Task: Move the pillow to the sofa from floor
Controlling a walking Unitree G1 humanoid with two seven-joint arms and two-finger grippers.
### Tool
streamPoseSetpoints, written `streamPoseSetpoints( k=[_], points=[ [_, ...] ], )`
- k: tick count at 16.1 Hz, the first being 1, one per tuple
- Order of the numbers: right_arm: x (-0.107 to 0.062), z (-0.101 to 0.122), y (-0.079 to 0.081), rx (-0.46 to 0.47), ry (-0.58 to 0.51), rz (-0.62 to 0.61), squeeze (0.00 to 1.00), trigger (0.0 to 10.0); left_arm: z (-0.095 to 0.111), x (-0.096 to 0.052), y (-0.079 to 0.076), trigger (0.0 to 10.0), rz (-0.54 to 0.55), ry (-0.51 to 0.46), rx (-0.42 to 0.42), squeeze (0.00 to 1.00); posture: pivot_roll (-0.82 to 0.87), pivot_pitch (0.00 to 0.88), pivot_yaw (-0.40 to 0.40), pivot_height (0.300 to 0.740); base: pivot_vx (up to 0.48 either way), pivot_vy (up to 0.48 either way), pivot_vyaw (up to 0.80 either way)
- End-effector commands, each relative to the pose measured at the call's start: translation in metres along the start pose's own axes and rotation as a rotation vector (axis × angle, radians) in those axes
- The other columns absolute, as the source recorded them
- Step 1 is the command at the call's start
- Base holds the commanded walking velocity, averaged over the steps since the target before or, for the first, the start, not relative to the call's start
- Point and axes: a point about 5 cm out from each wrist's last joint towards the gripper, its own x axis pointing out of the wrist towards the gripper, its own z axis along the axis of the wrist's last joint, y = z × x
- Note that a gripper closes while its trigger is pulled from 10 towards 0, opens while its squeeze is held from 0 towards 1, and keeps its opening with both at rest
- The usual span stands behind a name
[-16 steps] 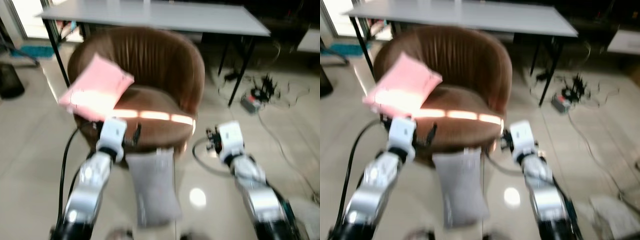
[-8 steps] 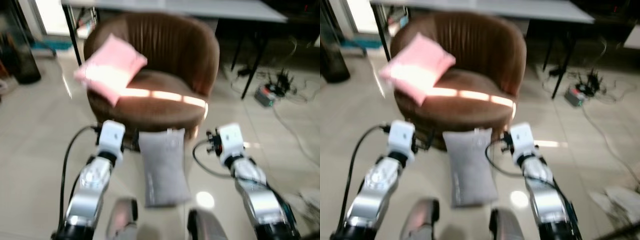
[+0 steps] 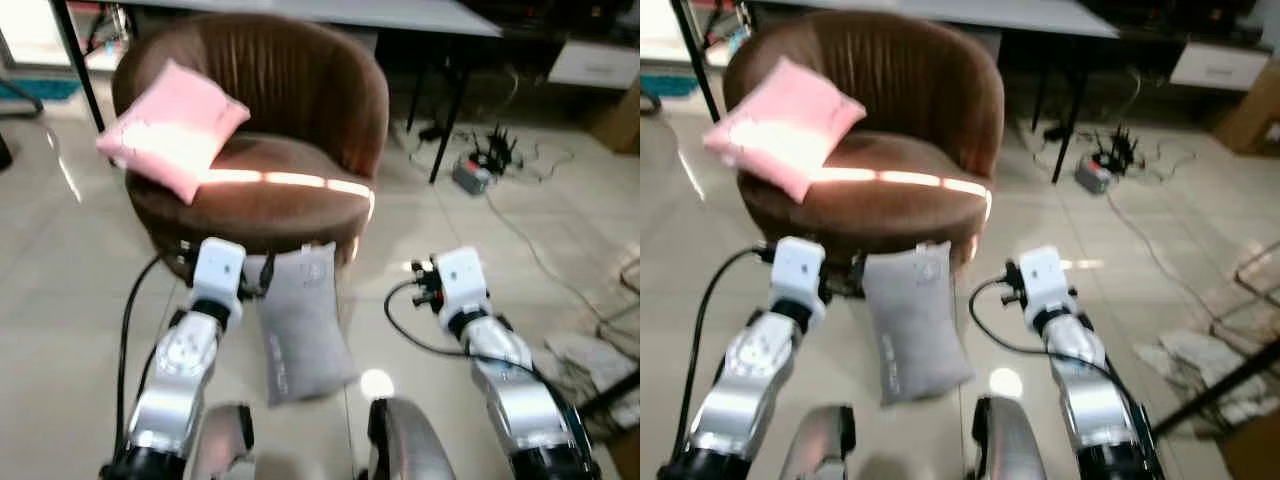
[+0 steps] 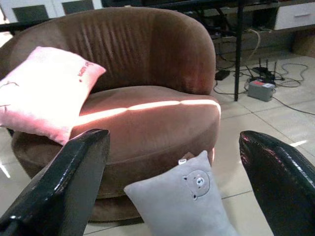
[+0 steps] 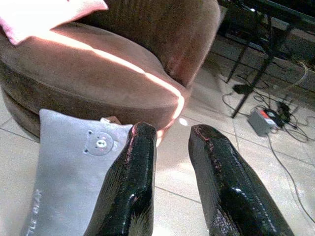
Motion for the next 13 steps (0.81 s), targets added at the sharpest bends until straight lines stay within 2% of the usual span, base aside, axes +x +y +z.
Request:
streamPoseSetpoints(
  k=[1,11,12,13],
  points=[
    [0.0014,0.0052,-0.0027,-0.008,-0.01,0.001,0.0,10.0,0.007,0.0024,0.0008,10.0,0.009,-0.027,-0.007,0.0,-0.05,0.008,-0.054,0.609,0.289,0.0,0.0],
    [0.0014,0.0047,-0.0015,-0.014,-0.006,0.012,0.0,10.0,0.0065,0.001,0.0004,10.0,0.014,-0.027,-0.013,0.0,-0.05,0.013,-0.062,0.609,0.3,0.0,0.0],
    [0.0015,0.0047,-0.0012,-0.02,-0.006,0.016,0.0,10.0,0.0064,0.0009,0.0003,10.0,0.015,-0.027,-0.014,0.0,-0.05,0.013,-0.062,0.609,0.296,0.0,0.0],
    [0.0017,0.0058,0.0029,-0.069,-0.013,0.056,0.0,10.0,0.0063,0.0008,0.0,10.0,0.015,-0.027,-0.014,0.0,-0.05,0.013,-0.063,0.609,0.3,0.0,0.8]
  ],
)
